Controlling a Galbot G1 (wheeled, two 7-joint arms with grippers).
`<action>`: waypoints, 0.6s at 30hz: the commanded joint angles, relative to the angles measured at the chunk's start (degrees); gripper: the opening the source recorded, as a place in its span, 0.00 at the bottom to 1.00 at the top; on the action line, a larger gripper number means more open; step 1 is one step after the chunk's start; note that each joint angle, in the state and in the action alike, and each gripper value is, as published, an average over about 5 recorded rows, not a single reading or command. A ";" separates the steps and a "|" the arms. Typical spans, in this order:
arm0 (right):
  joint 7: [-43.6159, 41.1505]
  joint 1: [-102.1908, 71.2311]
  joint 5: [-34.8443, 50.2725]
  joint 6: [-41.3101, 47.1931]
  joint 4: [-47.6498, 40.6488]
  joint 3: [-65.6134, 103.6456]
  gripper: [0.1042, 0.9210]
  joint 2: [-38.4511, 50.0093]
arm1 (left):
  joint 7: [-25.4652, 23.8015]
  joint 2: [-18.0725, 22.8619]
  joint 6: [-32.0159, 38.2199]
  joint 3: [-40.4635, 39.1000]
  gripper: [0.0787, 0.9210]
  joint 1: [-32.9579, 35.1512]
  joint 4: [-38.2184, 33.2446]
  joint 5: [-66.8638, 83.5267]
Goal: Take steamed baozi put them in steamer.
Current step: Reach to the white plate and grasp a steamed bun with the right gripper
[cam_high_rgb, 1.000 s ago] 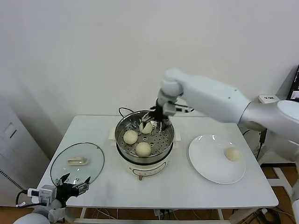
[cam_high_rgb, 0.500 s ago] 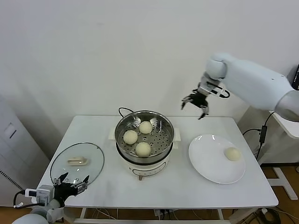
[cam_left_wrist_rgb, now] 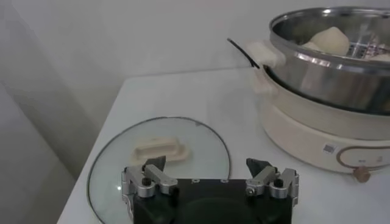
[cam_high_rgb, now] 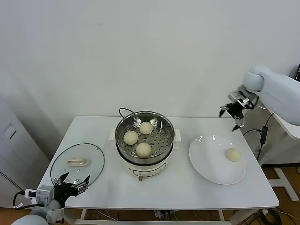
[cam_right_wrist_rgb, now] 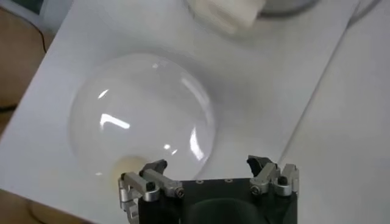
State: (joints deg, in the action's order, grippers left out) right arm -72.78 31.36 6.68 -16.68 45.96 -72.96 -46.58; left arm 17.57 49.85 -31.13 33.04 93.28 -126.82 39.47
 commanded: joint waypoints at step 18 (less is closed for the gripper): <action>4.68 -23.35 -13.85 -0.05 -13.05 21.57 0.88 -0.60 | 0.19 -0.24 -0.48 -0.62 0.88 -0.32 -0.36 -0.03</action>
State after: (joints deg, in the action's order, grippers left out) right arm -69.87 15.42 -1.55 -15.78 37.77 -59.19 -46.03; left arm 17.76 49.65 -31.59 32.47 93.01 -127.17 39.48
